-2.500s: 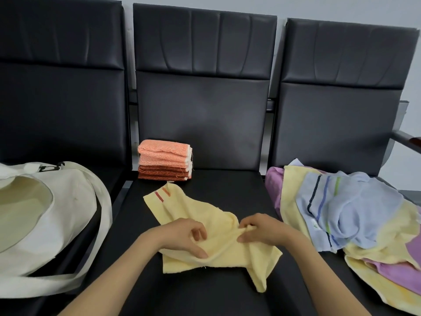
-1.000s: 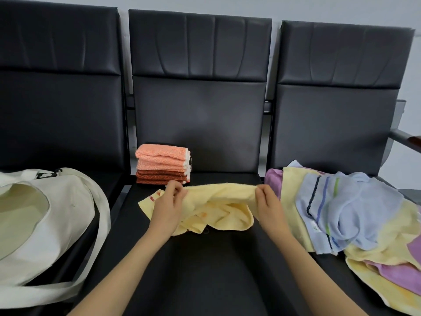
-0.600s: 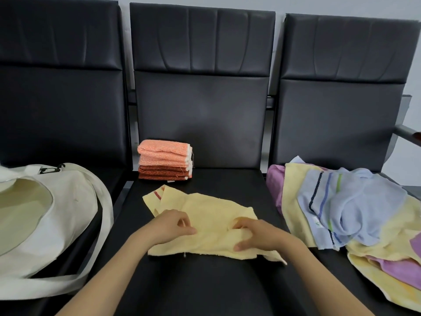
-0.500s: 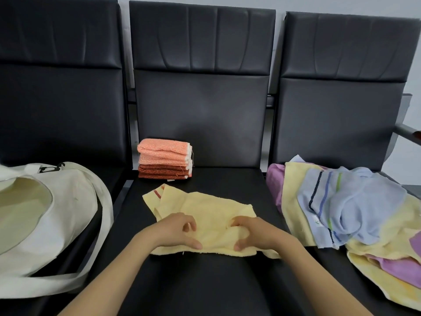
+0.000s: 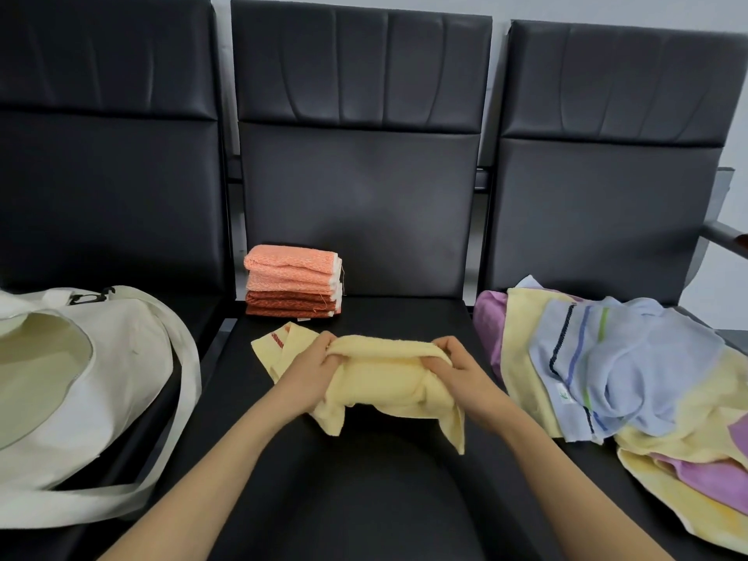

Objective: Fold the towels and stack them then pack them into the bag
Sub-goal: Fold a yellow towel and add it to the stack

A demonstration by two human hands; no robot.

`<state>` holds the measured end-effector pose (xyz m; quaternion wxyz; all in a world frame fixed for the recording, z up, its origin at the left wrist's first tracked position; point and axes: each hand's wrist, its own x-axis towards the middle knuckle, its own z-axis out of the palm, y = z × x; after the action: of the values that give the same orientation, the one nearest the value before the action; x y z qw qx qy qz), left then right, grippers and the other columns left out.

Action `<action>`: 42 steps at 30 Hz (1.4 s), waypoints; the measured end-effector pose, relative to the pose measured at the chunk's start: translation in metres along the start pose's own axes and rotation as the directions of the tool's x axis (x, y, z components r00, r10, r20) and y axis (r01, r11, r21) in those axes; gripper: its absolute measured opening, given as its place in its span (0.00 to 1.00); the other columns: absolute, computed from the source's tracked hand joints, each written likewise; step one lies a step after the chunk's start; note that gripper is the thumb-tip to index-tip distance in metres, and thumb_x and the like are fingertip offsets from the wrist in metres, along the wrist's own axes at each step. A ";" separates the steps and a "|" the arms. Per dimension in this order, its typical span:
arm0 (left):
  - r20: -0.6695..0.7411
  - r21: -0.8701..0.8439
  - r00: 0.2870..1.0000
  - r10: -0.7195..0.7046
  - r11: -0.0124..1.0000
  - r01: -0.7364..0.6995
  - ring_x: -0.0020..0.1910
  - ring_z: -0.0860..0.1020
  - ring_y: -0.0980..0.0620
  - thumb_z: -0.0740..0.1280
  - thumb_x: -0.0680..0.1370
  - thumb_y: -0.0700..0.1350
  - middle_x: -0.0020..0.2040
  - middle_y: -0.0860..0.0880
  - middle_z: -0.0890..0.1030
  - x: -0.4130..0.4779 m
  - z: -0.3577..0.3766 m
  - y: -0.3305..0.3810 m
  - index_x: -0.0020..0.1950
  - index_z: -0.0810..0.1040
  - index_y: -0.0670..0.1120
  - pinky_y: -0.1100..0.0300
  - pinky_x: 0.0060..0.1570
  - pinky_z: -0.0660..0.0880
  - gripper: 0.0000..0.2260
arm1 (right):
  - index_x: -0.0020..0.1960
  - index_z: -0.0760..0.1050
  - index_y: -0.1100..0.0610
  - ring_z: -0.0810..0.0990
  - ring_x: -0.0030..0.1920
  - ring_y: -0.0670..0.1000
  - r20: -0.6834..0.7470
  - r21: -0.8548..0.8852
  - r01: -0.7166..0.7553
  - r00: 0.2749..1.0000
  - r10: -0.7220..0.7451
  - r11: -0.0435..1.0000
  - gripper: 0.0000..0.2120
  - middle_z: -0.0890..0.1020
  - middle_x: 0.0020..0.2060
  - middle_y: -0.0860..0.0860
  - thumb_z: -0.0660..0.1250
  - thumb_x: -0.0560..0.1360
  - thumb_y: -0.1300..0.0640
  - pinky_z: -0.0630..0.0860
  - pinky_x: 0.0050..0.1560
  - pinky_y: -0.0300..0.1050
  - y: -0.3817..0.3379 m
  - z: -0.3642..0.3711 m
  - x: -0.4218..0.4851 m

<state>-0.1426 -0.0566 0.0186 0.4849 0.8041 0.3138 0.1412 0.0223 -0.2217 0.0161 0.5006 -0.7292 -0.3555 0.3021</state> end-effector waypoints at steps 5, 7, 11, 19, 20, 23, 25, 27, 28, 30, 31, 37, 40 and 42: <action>0.109 -0.201 0.994 0.022 0.980 0.001 0.50 0.80 0.55 0.72 0.74 0.51 0.50 0.52 0.82 -0.008 -0.011 0.012 0.55 0.77 0.50 0.58 0.51 0.75 0.12 | 0.59 0.74 0.41 0.79 0.54 0.44 0.212 -0.188 0.132 0.973 -0.091 0.973 0.21 0.79 0.54 0.43 0.76 0.69 0.49 0.78 0.54 0.42 -0.009 -0.017 -0.005; 0.260 -0.098 0.966 0.018 0.995 0.008 0.51 0.80 0.57 0.77 0.69 0.51 0.51 0.54 0.82 -0.011 -0.017 0.013 0.56 0.77 0.53 0.60 0.52 0.77 0.19 | 0.56 0.75 0.41 0.76 0.53 0.45 0.261 -0.431 0.132 0.965 -0.017 0.893 0.23 0.77 0.53 0.44 0.78 0.65 0.46 0.75 0.55 0.41 -0.009 -0.021 -0.006; 0.408 0.491 0.901 -0.147 0.867 -0.081 0.56 0.74 0.55 0.78 0.66 0.50 0.56 0.56 0.75 -0.013 -0.011 0.001 0.60 0.73 0.51 0.60 0.55 0.73 0.25 | 0.44 0.73 0.44 0.72 0.48 0.48 0.307 -0.726 0.146 0.943 0.127 0.672 0.15 0.71 0.46 0.46 0.77 0.65 0.45 0.70 0.43 0.40 0.000 -0.008 -0.005; 0.249 0.713 0.954 -0.166 0.698 -0.064 0.41 0.70 0.53 0.59 0.80 0.46 0.47 0.50 0.69 0.003 0.003 -0.032 0.39 0.70 0.50 0.61 0.38 0.68 0.09 | 0.53 0.73 0.56 0.71 0.53 0.53 0.254 -0.880 0.197 0.964 0.079 0.433 0.10 0.68 0.51 0.50 0.62 0.76 0.52 0.71 0.51 0.45 0.012 0.027 0.001; 0.249 0.708 0.954 -0.165 0.704 -0.063 0.44 0.71 0.52 0.58 0.80 0.45 0.48 0.50 0.70 0.005 0.002 -0.034 0.40 0.69 0.51 0.60 0.42 0.70 0.08 | 0.57 0.74 0.57 0.69 0.57 0.53 0.232 -0.892 0.208 0.973 0.013 0.402 0.13 0.68 0.53 0.50 0.62 0.76 0.51 0.70 0.55 0.45 0.013 0.028 0.003; 0.184 0.607 0.976 -0.119 0.794 -0.018 0.50 0.75 0.49 0.58 0.79 0.41 0.50 0.48 0.75 0.008 -0.003 -0.034 0.48 0.70 0.50 0.55 0.50 0.73 0.04 | 0.62 0.75 0.56 0.65 0.66 0.51 0.200 -0.883 0.244 0.969 -0.148 0.401 0.19 0.70 0.60 0.50 0.63 0.75 0.49 0.66 0.62 0.44 0.012 0.027 0.008; 0.162 0.460 0.980 -0.111 0.887 0.024 0.50 0.76 0.50 0.57 0.80 0.40 0.49 0.48 0.77 0.008 -0.008 -0.030 0.50 0.71 0.48 0.58 0.46 0.73 0.05 | 0.54 0.77 0.54 0.73 0.59 0.50 0.181 -0.808 0.222 0.975 -0.128 0.546 0.13 0.77 0.52 0.47 0.66 0.72 0.49 0.71 0.52 0.42 0.008 0.023 0.008; 0.178 0.336 0.979 -0.098 0.941 0.033 0.49 0.75 0.52 0.58 0.80 0.41 0.48 0.50 0.77 0.005 -0.014 -0.023 0.50 0.73 0.48 0.61 0.43 0.70 0.05 | 0.48 0.76 0.53 0.79 0.48 0.49 0.171 -0.653 0.147 0.984 -0.044 0.743 0.08 0.81 0.45 0.47 0.68 0.71 0.51 0.75 0.45 0.44 0.003 0.020 0.005; 0.192 0.262 0.977 -0.096 0.964 0.044 0.50 0.76 0.52 0.60 0.80 0.41 0.48 0.50 0.77 0.003 -0.016 -0.019 0.51 0.74 0.48 0.61 0.43 0.71 0.04 | 0.48 0.76 0.52 0.79 0.46 0.48 0.169 -0.566 0.128 0.985 -0.038 0.814 0.07 0.81 0.44 0.47 0.68 0.72 0.52 0.76 0.44 0.43 0.000 0.019 0.004; 0.229 0.054 0.968 -0.099 0.995 0.089 0.51 0.78 0.52 0.66 0.77 0.43 0.51 0.49 0.80 -0.002 -0.020 -0.011 0.55 0.76 0.49 0.59 0.47 0.75 0.07 | 0.49 0.76 0.52 0.79 0.46 0.43 0.144 -0.437 0.133 0.987 -0.077 0.890 0.06 0.81 0.45 0.46 0.69 0.73 0.53 0.75 0.43 0.37 -0.006 0.015 0.001; 0.251 -0.043 0.963 -0.096 0.993 0.111 0.52 0.79 0.51 0.70 0.75 0.44 0.52 0.49 0.81 -0.004 -0.023 -0.007 0.57 0.76 0.49 0.58 0.49 0.77 0.11 | 0.50 0.76 0.51 0.79 0.46 0.42 0.131 -0.387 0.136 0.987 -0.092 0.912 0.07 0.81 0.46 0.45 0.71 0.73 0.53 0.74 0.43 0.34 -0.009 0.012 0.001; 0.389 0.116 0.919 -0.069 0.993 0.026 0.50 0.81 0.56 0.80 0.64 0.46 0.50 0.54 0.83 -0.011 -0.036 0.003 0.54 0.78 0.52 0.61 0.51 0.76 0.21 | 0.55 0.73 0.42 0.77 0.53 0.43 0.242 -0.564 0.084 0.968 0.066 0.822 0.25 0.79 0.50 0.40 0.78 0.61 0.44 0.76 0.52 0.43 -0.013 -0.004 -0.001; 0.379 0.516 0.910 -0.168 0.855 -0.057 0.47 0.79 0.55 0.75 0.69 0.46 0.45 0.54 0.80 -0.009 -0.022 -0.001 0.45 0.78 0.51 0.65 0.41 0.72 0.09 | 0.52 0.73 0.47 0.76 0.53 0.49 0.185 -0.833 0.128 0.981 0.053 0.537 0.13 0.75 0.50 0.45 0.70 0.70 0.46 0.72 0.48 0.45 -0.013 0.009 -0.002; 0.326 0.562 0.934 -0.149 0.824 -0.065 0.42 0.77 0.52 0.69 0.74 0.46 0.40 0.52 0.77 -0.011 -0.014 0.000 0.38 0.77 0.49 0.64 0.37 0.69 0.05 | 0.54 0.76 0.50 0.72 0.57 0.52 0.138 -0.930 0.152 0.988 -0.065 0.336 0.11 0.71 0.52 0.48 0.63 0.75 0.47 0.68 0.50 0.45 -0.011 0.015 -0.001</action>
<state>-0.1588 -0.0538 0.0266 0.2771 0.9158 0.2665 -0.1165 0.0072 -0.2116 0.0220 -0.0022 -0.8468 -0.5306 0.0375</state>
